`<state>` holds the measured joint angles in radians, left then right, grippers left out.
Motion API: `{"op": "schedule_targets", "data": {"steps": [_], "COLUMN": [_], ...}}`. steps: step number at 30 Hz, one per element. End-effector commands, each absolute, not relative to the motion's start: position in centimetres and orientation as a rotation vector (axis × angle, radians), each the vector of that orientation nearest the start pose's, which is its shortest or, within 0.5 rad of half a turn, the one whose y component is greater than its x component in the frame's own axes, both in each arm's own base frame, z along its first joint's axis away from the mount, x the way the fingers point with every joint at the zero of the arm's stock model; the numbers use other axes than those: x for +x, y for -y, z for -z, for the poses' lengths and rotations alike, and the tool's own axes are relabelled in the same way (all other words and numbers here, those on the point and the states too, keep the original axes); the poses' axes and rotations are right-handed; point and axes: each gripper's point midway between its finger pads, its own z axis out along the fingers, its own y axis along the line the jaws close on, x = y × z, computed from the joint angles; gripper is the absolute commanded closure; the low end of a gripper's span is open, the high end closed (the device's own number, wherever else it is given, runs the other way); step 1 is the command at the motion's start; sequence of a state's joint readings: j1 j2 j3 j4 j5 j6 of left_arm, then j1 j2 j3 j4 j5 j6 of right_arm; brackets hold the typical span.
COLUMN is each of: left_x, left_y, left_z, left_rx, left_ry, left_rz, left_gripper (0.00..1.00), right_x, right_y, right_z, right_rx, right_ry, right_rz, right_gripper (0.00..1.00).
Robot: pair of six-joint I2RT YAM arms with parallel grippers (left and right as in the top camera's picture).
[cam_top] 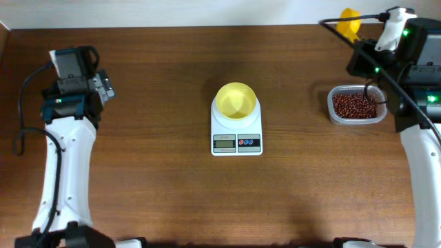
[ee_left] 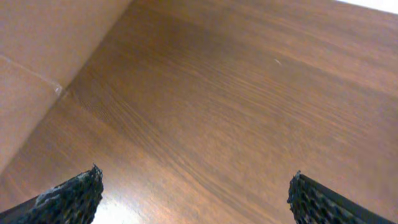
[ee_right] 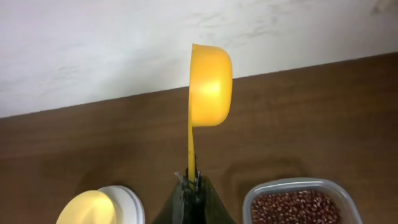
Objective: Scoop item into bowl and weigh 50g on scale
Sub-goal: 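Reach the left gripper forward to the scale's front buttons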
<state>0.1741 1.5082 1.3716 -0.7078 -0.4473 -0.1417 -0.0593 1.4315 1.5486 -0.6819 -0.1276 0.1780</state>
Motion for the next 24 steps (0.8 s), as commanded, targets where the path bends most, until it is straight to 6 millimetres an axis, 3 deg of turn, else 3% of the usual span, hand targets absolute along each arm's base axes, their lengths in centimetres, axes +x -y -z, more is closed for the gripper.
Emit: {"op": "schedule_targets", "data": {"steps": [1,4,6,9,10,14,16,18,19,21,22,23,24], "left_x": [39.9,40.5,41.1,42.4,42.6,39.9,38.5,37.0,36.1,34.0,33.5,32.5,31.9], "left_y": [-16.1,-16.4,-15.3,-10.8,-7.7,-1.7,4.0,10.9,13.7,18.3,19.1,20.8,21.3], "left_z": [-23.2,-23.4,-23.0,-22.2,-22.1,-19.8,-19.0,-18.9,-18.9,-18.9,-18.9,-18.9,-18.8], "left_rx": [-0.617,-0.620,-0.585,-0.457,-0.373,-0.256,-0.078,0.225,0.323,0.496,0.527,0.596,0.621], "left_ry": [-2.255,-2.235,-2.254,-2.308,-2.331,-2.513,-2.597,-2.609,-2.607,-2.595,-2.592,-2.585,-2.589], "left_rz": [-0.546,-0.476,-0.371,-0.052,0.162,0.312,0.369,0.412,0.438,0.484,0.491,0.508,0.512], "left_gripper": [0.01,0.01,0.01,0.01,0.01,0.01,0.01,0.04,0.10,0.11,0.16,0.40,0.52], "right_x": [42.4,42.4,42.4,42.3,42.3,42.3,42.3,42.0,42.0,42.0,42.0,42.0,42.1], "right_y": [0.7,0.7,0.7,0.7,0.7,0.4,-0.5,-1.2,-1.2,-1.3,-1.3,-1.3,-1.3], "right_z": [-34.4,-34.4,-34.4,-34.1,-34.0,-31.8,-30.3,-29.8,-29.9,-29.9,-29.9,-29.9,-29.9], "right_rx": [0.207,0.231,0.231,0.232,0.232,0.240,0.222,0.206,0.205,0.260,0.260,0.266,0.290], "right_ry": [-2.098,-2.099,-2.099,-2.109,-2.112,-2.194,-2.248,-2.272,-2.272,-2.270,-2.270,-2.269,-2.267], "right_rz": [-0.209,-0.223,-0.222,-0.222,-0.223,-0.240,-0.299,-0.348,-0.349,-0.378,-0.377,-0.380,-0.391], "right_gripper": [0.96,0.96,0.96,0.96,0.96,0.96,0.96,0.96,0.96,0.96,0.96,0.96,0.96]}}
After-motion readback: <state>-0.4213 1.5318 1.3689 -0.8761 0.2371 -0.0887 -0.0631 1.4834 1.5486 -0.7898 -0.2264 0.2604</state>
